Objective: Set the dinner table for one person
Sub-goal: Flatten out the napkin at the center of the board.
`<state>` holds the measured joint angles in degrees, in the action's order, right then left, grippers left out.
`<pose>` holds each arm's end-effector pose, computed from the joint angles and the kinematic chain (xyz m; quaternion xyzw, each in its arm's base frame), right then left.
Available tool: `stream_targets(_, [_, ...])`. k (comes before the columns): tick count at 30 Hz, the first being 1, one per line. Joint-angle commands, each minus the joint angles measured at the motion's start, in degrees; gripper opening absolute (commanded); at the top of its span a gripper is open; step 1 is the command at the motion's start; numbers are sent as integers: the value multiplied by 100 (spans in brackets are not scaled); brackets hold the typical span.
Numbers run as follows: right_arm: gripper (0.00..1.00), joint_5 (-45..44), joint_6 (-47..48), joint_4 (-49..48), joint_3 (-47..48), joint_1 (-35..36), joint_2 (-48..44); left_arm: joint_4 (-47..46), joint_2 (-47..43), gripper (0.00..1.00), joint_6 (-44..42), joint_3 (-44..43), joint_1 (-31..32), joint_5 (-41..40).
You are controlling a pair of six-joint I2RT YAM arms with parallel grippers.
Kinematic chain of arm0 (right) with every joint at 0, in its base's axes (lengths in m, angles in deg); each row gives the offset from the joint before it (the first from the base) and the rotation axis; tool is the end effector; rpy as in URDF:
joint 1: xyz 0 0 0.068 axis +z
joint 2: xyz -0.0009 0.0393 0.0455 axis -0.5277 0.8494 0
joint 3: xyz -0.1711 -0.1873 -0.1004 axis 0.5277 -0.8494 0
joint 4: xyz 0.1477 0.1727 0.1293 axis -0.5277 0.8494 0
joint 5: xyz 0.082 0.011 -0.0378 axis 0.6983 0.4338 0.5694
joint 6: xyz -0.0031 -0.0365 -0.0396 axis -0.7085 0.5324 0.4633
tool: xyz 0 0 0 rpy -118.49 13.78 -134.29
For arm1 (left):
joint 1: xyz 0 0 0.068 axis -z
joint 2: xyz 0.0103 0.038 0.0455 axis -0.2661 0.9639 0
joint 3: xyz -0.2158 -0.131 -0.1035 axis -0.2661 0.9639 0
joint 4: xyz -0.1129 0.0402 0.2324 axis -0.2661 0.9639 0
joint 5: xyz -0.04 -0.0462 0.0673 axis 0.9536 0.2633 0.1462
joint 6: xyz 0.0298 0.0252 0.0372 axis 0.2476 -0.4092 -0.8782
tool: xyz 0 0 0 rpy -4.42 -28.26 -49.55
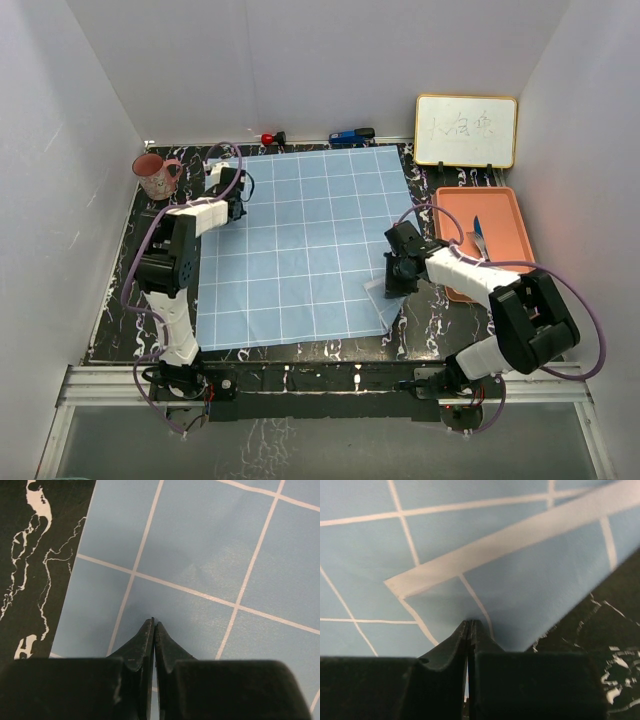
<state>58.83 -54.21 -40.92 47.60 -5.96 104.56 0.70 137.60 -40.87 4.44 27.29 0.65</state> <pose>0.2202 0.1090 0.1602 0.0294 0.9860 0.0996 0.1307 0.4198 -0.0718 0.1569 -0.1778 0.8834 0.0898 0.4242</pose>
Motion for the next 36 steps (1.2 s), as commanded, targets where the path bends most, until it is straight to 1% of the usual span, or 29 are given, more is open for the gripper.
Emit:
stream_targets(1, [0, -915, -504, 1227, 219, 37, -140, 331, -340, 0, 10, 274, -210, -86])
stream_targets(8, [0, -2657, -854, 3004, 1050, 38, 334, 297, -646, 0, 29, 552, -397, -92])
stream_targets(10, [0, -3068, -919, 3340, 1236, 38, 413, 301, -705, 0, 21, 584, -441, -86])
stream_targets(12, [0, -3170, -913, 3436, 1366, 37, 390, 333, -712, 0, 20, 566, -468, -71])
stream_targets(14, [0, -2888, -817, 3219, 1471, 31, 218, 348, -712, 0, 41, 561, -474, -43])
stream_targets(15, [0, -2522, -672, 2960, 1493, 38, 75, 345, -715, 0, 58, 561, -478, -15])
stream_targets(16, [0, -2075, -556, 2503, 1495, 39, -91, 333, -725, 0, 70, 567, -479, 21])
stream_targets(19, [0, -327, -325, 1333, 1448, 33, -475, 323, -727, 0, 111, 553, -474, 122])
stream_targets(21, [0, 644, -312, 703, 1401, 38, -499, 318, -722, 0, 136, 519, -474, 203])
stream_targets(22, [0, 1040, -313, 487, 1376, 42, -423, 310, -715, 0, 157, 505, -474, 244])
stream_targets(24, [0, 1558, -297, 145, 1367, 122, -172, 282, -706, 0, 176, 491, -474, 318])
stream_targets(26, [0, 1784, -263, -113, 1346, 257, 133, 279, -692, 0, 187, 488, -474, 386])
stream_targets(31, [0, 1901, -285, -716, 1261, 480, 659, 303, -673, 0, 204, 499, -474, 418])
stream_targets(36, [0, 1870, -237, -843, 1301, 586, 1027, 314, -692, 0, 191, 526, -474, 411])
